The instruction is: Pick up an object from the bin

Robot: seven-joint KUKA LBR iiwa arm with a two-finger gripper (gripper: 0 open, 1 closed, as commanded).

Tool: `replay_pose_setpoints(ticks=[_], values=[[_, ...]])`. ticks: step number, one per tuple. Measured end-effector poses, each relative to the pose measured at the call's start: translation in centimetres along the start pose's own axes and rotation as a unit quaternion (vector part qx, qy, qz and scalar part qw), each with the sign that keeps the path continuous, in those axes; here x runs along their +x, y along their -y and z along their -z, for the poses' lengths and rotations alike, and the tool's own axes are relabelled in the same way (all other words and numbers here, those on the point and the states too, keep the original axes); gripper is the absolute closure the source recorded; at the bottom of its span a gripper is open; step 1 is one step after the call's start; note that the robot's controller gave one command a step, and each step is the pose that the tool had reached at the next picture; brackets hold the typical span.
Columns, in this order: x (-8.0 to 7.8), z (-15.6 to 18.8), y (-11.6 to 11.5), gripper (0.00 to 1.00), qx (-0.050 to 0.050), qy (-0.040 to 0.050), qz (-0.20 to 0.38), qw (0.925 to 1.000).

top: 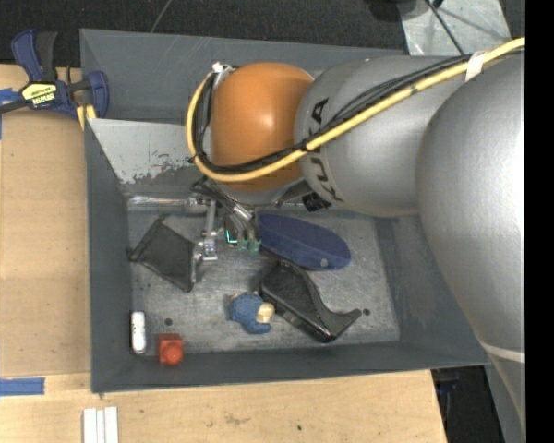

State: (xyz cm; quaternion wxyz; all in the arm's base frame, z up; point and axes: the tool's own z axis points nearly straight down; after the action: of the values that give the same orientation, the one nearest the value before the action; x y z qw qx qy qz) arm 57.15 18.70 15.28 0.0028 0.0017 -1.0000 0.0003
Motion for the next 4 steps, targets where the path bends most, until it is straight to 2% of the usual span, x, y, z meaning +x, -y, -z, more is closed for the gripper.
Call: replay_pose_setpoints(ticks=[1, 2, 3, 4], values=[[0.0, -7.6, 1.1, 0.00, -0.002, 0.0042, -0.132, 0.9913], [-0.4, -7.3, 1.1, 1.00, -0.003, 0.0097, -0.133, 0.9910], [-0.2, -6.3, 0.7, 1.00, -0.002, 0.0050, -0.160, 0.9870], [-2.7, -7.8, 0.5, 1.00, -0.002, 0.0021, -0.151, 0.9886]])
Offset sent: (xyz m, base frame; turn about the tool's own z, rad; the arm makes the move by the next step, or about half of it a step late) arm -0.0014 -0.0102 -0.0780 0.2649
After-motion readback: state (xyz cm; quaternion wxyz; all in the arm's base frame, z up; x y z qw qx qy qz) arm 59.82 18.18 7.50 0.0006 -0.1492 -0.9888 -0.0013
